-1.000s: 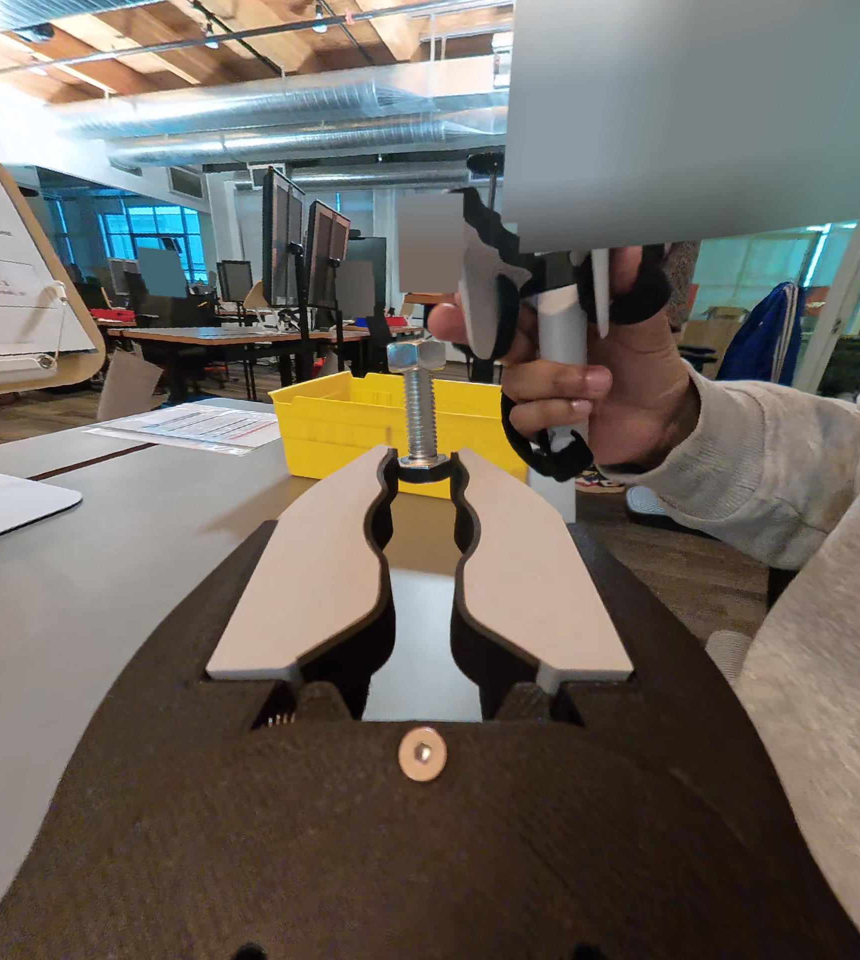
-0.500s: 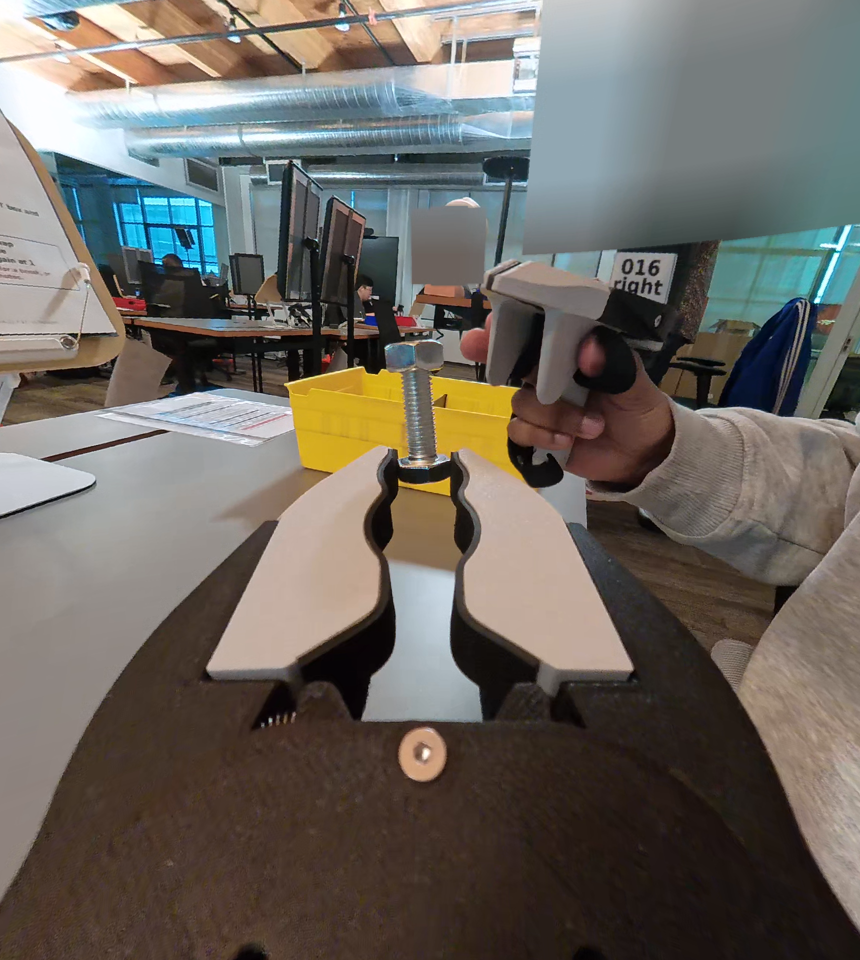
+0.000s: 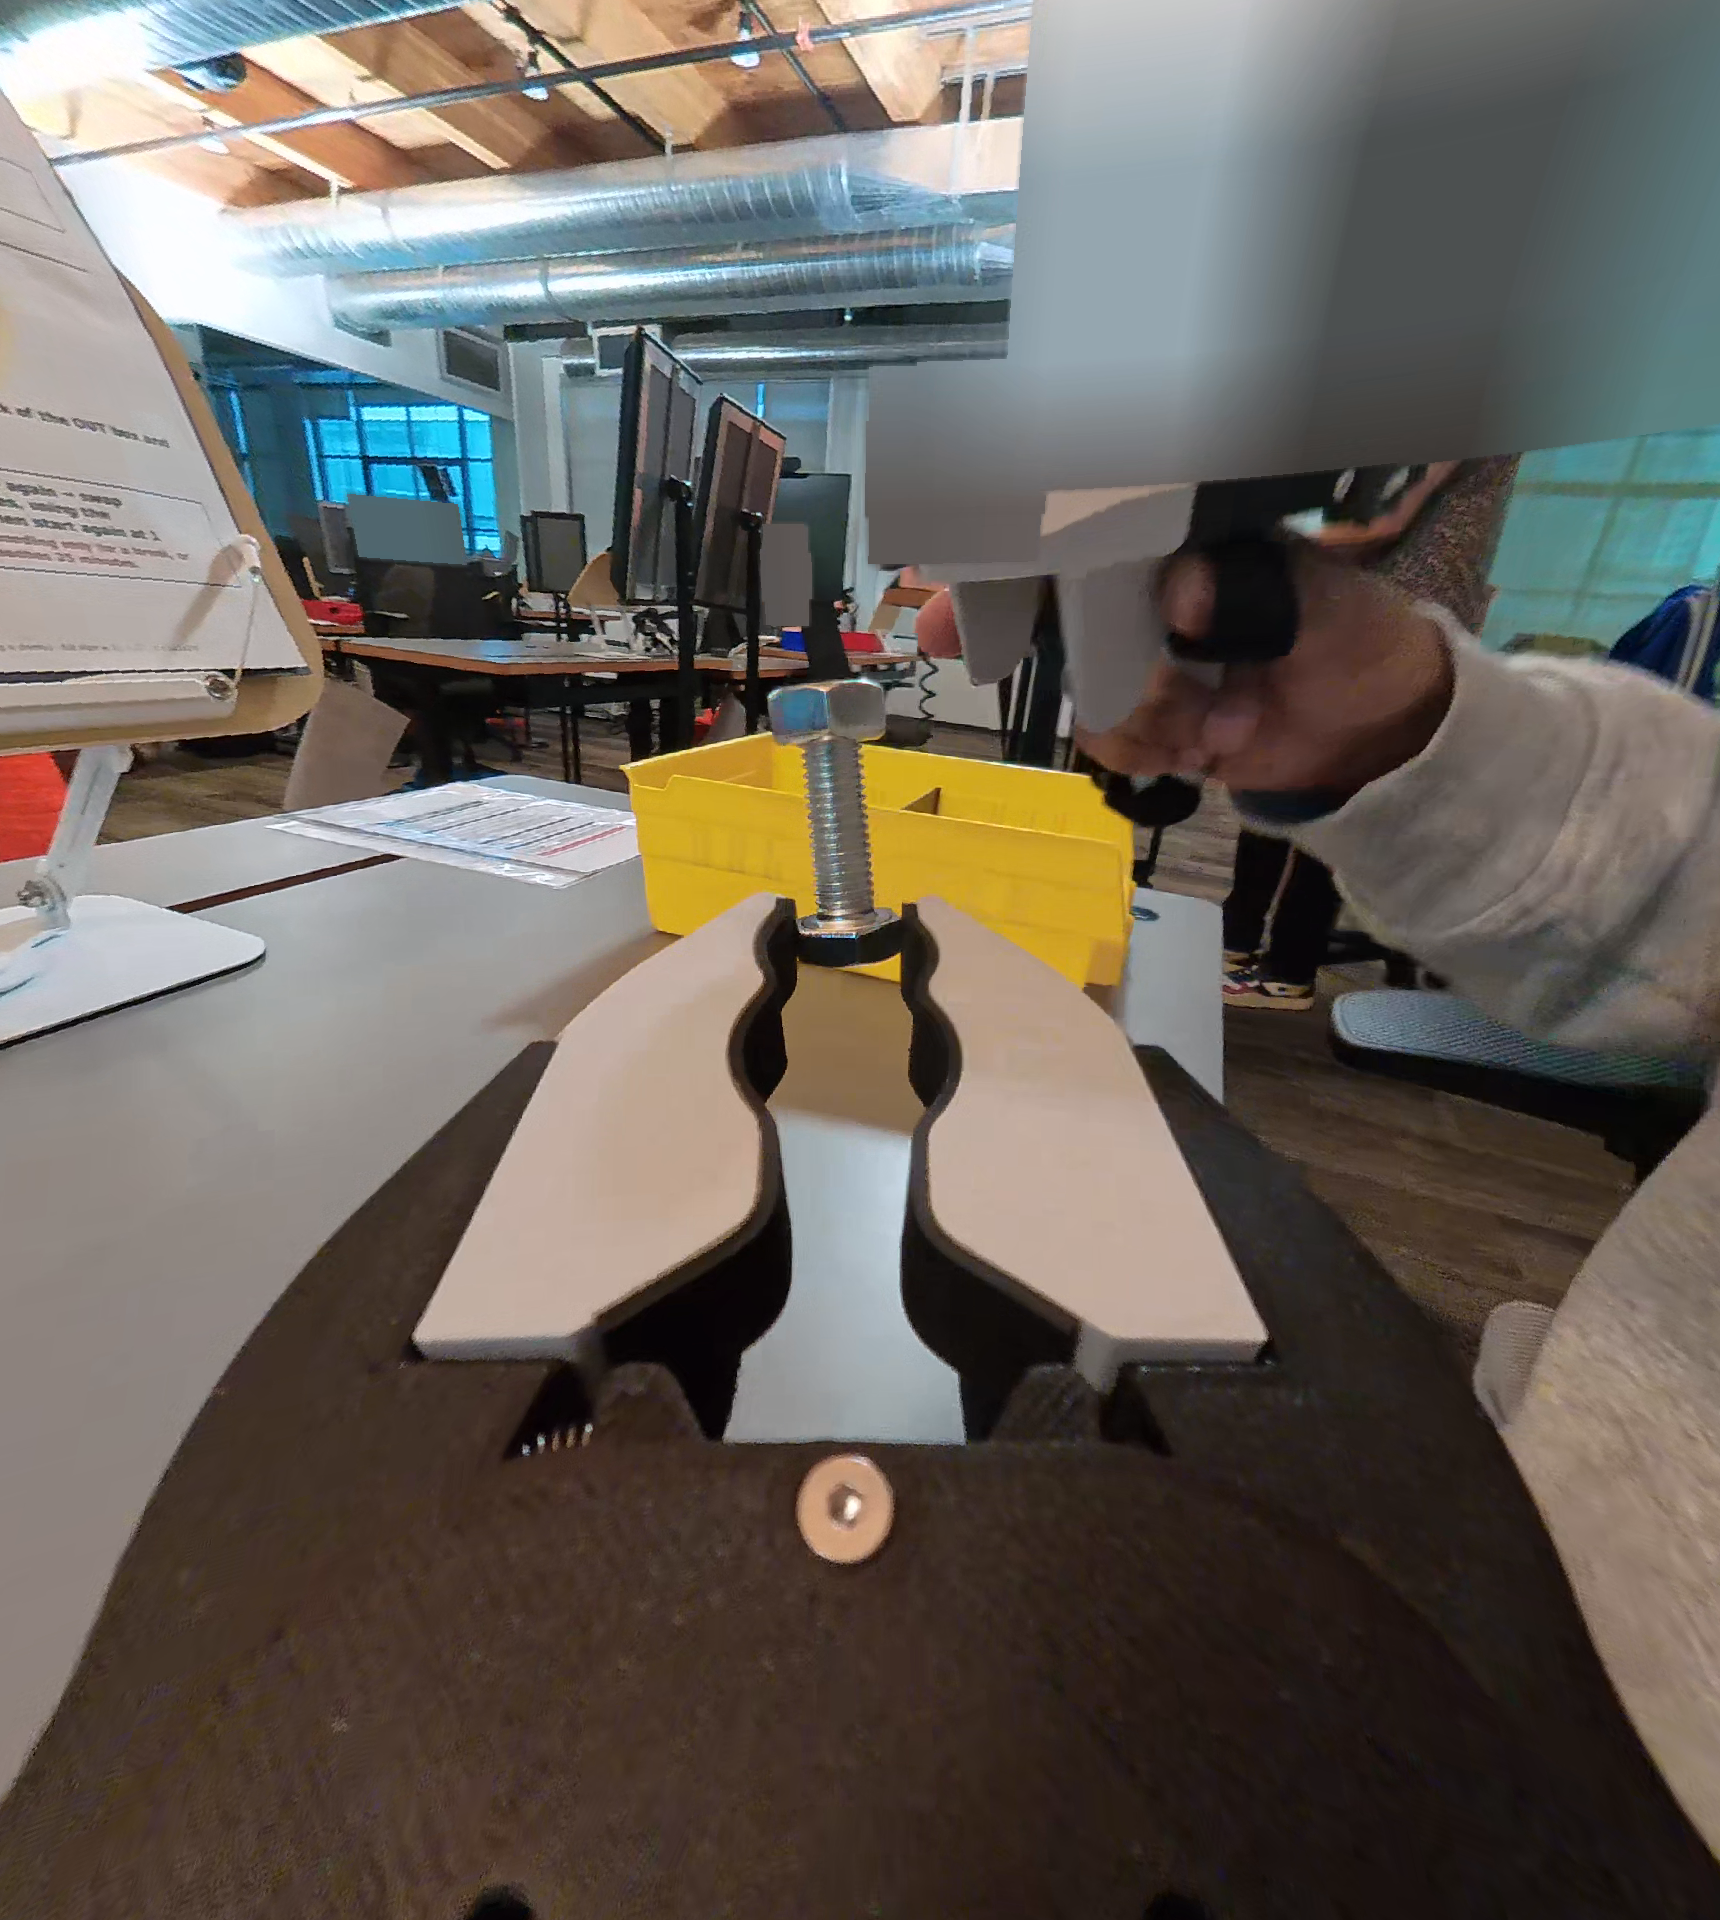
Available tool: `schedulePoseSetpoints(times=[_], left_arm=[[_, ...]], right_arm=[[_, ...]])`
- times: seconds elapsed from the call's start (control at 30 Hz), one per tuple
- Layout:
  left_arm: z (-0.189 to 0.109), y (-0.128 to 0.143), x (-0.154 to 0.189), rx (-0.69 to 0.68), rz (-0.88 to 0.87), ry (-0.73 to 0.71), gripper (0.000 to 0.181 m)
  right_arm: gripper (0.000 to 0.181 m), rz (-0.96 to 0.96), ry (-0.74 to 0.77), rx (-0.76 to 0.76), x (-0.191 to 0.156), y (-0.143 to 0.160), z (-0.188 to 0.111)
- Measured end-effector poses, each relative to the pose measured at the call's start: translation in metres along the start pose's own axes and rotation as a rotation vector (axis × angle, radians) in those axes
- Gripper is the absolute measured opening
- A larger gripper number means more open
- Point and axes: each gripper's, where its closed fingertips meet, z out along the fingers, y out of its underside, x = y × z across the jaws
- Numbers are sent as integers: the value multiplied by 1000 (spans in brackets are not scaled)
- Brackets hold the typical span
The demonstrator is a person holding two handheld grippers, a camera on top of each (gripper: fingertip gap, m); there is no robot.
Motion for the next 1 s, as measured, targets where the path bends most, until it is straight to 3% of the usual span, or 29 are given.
schedulePoseSetpoints(times=[0.1, 0.2, 0.33, 0.47, 0.87, 1.0], left_arm=[[0, -1, -4, -4, 27, -40, 20], [0, 0, -5, -25, 77, -75, 20], [1, 3, -3, -74, 196, -115, 20], [3, 3, 8, -81, 278, -97, 19], [4, -1, 15, -85, 298, -94, 19], [5, 0, 16, -78, 205, -66, 19]], right_arm=[[30, 121, -187, -188, -17, 0, 7], [21, 125, -266, -289, -28, -8, 11], [28, 87, -300, -492, -38, 2, 16], [30, 105, -304, -595, -44, 9, 20], [18, 129, -329, -676, -55, 9, 27], [18, 65, -319, -699, -55, 10, 26]])
